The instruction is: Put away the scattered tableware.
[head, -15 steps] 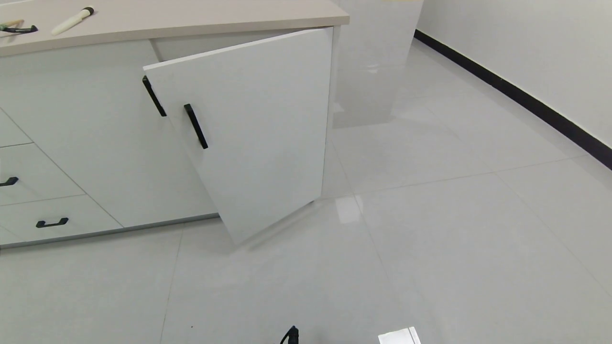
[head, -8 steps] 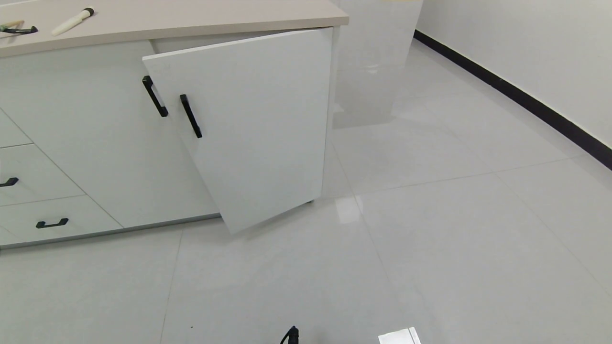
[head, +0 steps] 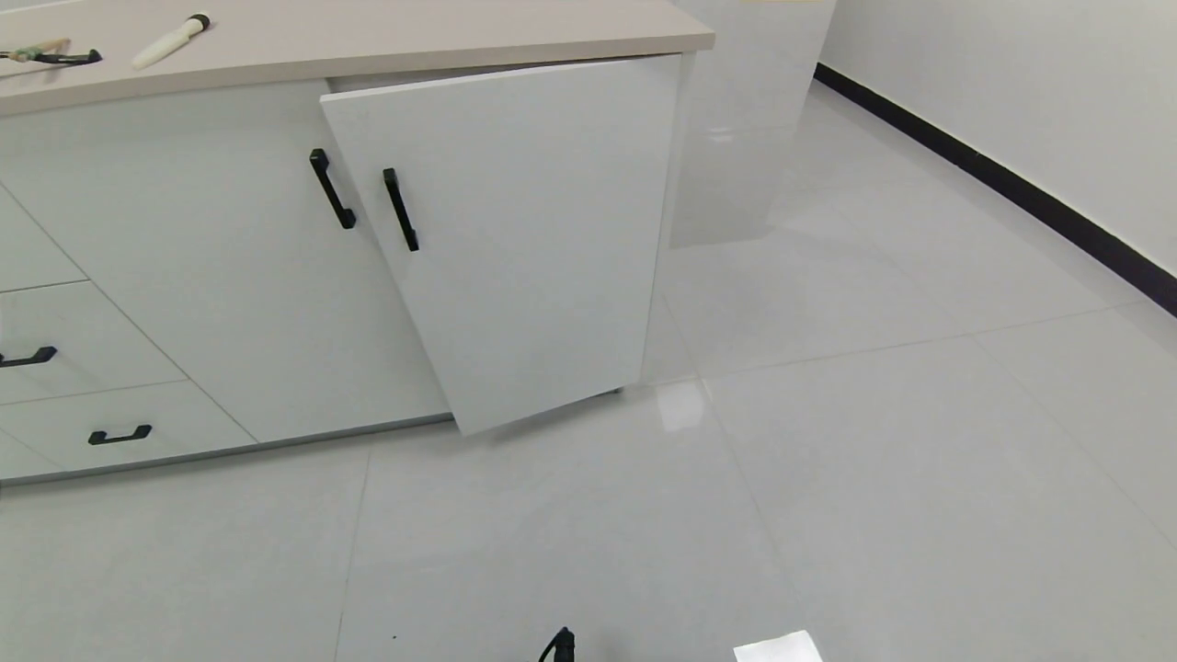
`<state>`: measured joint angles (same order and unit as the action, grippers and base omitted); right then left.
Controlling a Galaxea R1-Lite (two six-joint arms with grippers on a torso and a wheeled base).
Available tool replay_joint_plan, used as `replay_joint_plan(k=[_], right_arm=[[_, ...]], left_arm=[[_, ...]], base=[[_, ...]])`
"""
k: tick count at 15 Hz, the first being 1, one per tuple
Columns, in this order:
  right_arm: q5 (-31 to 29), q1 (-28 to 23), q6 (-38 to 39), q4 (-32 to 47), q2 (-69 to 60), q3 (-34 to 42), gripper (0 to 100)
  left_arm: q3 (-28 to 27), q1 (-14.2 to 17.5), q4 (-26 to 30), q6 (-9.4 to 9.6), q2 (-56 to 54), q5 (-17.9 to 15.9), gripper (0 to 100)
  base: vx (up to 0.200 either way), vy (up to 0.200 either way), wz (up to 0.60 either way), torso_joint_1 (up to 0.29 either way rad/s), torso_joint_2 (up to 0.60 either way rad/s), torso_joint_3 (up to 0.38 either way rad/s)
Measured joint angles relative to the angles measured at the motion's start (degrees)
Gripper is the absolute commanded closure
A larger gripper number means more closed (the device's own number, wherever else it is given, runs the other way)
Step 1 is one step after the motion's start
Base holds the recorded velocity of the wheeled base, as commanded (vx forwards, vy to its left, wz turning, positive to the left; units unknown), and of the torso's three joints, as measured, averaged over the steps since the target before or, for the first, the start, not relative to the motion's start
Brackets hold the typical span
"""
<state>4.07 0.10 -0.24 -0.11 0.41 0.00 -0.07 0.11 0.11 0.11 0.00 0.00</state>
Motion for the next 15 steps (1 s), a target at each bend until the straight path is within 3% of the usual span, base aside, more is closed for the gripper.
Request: replay_joint_plan(k=[5,7,15], right_arm=[[-0.85,-0.10,-0.07,0.01,0.00,0.00,100],[-0.85,0.01,-0.09,0.06,0.02,0.00,100],[-0.84,-0.05,0.13,0.06,0.07,0.00,100]], left_arm=[[-0.02,-0.11,0.07,-0.01,0.00,0.00,0],[-0.02,-0.01,0.02,0.16,0.00,-0.05,0],[-0.02,0.13,-0.09,-0.18,0.41,-0.13,0]], base=[[0.000,0.000,0.60,0.004,0.00,0.000],[0.000,0.000,0.00,0.000,0.00,0.000],[0.000,0.200,0.00,0.003,0.00,0.002]])
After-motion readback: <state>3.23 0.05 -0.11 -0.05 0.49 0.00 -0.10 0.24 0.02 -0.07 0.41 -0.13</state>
